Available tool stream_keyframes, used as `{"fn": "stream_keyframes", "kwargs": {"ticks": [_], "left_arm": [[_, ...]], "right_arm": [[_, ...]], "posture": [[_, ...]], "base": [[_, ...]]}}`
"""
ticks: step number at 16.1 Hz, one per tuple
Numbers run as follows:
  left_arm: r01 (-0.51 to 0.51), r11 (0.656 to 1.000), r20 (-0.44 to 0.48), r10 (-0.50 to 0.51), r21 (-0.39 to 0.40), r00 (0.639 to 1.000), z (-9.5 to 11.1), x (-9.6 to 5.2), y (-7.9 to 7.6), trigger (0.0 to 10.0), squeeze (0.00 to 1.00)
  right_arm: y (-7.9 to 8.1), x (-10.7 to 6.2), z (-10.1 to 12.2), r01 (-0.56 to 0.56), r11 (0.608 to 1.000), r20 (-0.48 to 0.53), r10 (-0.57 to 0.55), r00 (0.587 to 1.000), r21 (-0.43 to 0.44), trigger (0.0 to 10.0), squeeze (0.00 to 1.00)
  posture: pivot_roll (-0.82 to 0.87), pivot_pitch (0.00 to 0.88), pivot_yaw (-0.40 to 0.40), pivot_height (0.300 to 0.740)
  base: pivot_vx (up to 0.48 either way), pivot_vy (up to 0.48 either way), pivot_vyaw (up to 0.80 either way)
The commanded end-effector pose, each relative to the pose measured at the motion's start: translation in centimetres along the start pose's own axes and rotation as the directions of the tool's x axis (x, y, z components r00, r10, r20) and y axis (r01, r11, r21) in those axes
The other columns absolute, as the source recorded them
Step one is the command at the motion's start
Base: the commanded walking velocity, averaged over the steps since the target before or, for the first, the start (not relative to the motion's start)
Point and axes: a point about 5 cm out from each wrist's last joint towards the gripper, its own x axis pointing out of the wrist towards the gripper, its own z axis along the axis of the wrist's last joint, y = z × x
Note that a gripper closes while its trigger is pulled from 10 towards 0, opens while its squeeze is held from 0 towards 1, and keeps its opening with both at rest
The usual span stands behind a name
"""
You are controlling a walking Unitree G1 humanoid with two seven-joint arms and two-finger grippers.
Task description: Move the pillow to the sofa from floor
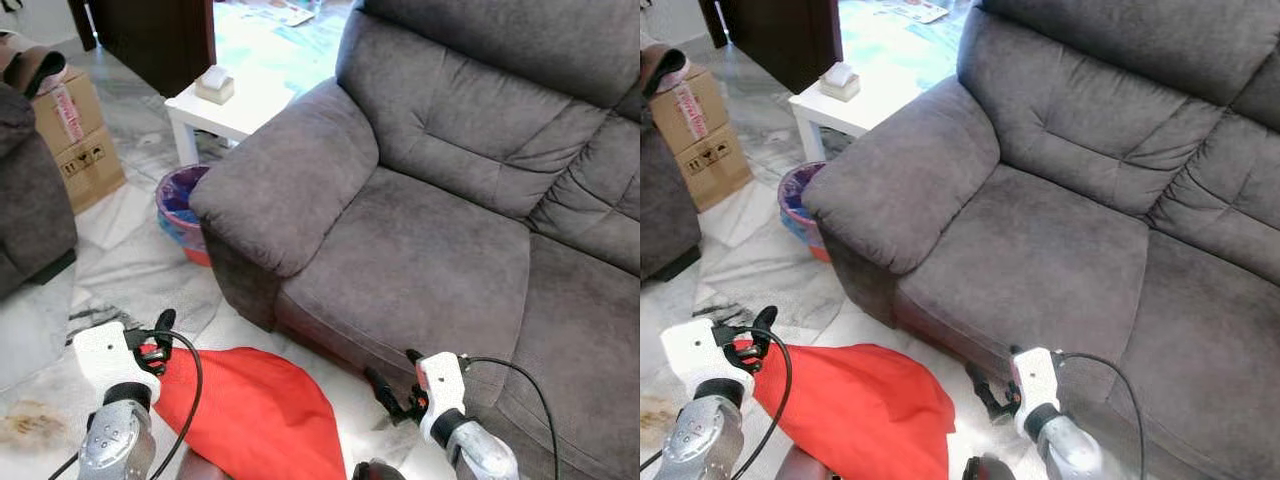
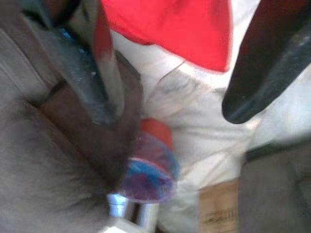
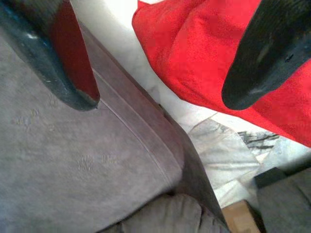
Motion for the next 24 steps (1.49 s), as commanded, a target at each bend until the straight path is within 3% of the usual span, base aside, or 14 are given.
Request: {"fn": "stream_keyframes", "kwargs": {"ticks": [1, 2, 6, 12, 14, 17, 18, 19, 24], "left_arm": [[-0.159, 0.982, -0.069, 0.153, -0.103, 0.986, -0.7, -0.5, 1.3, 10.0, 1.0], [-0.262, 0.954, -0.147, 0.242, -0.143, 0.959, -1.7, -1.2, 2.2, 10.0, 1.0], [-0.334, 0.935, -0.239, 0.299, -0.121, 0.924, -3.0, -1.9, 4.4, 10.0, 1.0], [-0.145, 0.989, -0.208, 0.143, 0.004, 0.968, -3.0, -0.8, 6.3, 10.0, 1.0], [-0.113, 0.993, -0.207, 0.104, -0.036, 0.973, -3.3, -0.6, 6.4, 10.0, 1.0], [-0.045, 0.993, -0.136, 0.03, -0.109, 0.99, -2.3, 0.8, 6.1, 10.0, 1.0], [-0.031, 0.991, -0.108, 0.016, -0.134, 0.994, -2.0, 1.4, 6.0, 10.0, 0.87], [-0.019, 0.988, -0.092, 0.005, -0.155, 0.996, -1.9, 1.8, 6.0, 10.0, 0.0], [-0.019, 0.975, -0.132, -0.01, -0.22, 0.991, -3.2, 2.3, 5.9, 10.0, 0.0]], "right_arm": [[-0.2, -0.5, -0.9, 0.015, 1.0, -0.03, -0.015, 0.999, 0.007, 10.0, 0.0], [-0.2, -0.5, -1.0, 0.017, 1.0, -0.032, -0.017, 0.999, 0.007, 10.0, 0.0], [-0.3, -0.5, -1.1, 0.022, 1.0, -0.032, -0.022, 0.999, 0.008, 10.0, 0.0], [-0.5, -0.6, -1.1, 0.024, 1.0, -0.034, -0.024, 0.999, 0.0, 10.0, 0.0], [-0.4, -0.4, -1.0, 0.017, 1.0, -0.029, -0.017, 0.999, -0.001, 10.0, 0.0], [-0.3, -0.2, -0.8, 0.006, 1.0, -0.027, -0.006, 1.0, -0.006, 10.0, 0.0], [-0.2, -0.1, -0.8, 0.002, 1.0, -0.027, -0.002, 1.0, -0.008, 10.0, 0.0], [-0.2, -0.1, -0.8, -0.001, 1.0, -0.027, 0.0, 1.0, -0.01, 10.0, 0.0], [-0.3, -0.3, -0.9, -0.001, 1.0, -0.03, 0.001, 1.0, -0.012, 10.0, 0.0]], "posture": [[0.13, 0.19, -0.131, 0.638], [0.13, 0.187, -0.126, 0.638], [0.13, 0.188, -0.125, 0.638], [0.12, 0.188, -0.141, 0.638], [0.12, 0.186, -0.149, 0.638], [0.12, 0.184, -0.157, 0.638], [0.12, 0.183, -0.16, 0.638], [0.12, 0.184, -0.16, 0.638], [0.11, 0.188, -0.161, 0.638]], "base": [[0.0, 0.0, 0.0], [0.0, 0.0, 0.0], [0.0, 0.0, 0.0], [0.0, 0.0, 0.0], [0.0, 0.0, 0.0], [0.0, 0.0, 0.0], [0.0, 0.0, 0.0], [0.0, 0.0, 0.0], [0.0, 0.0, 0.0]]}}
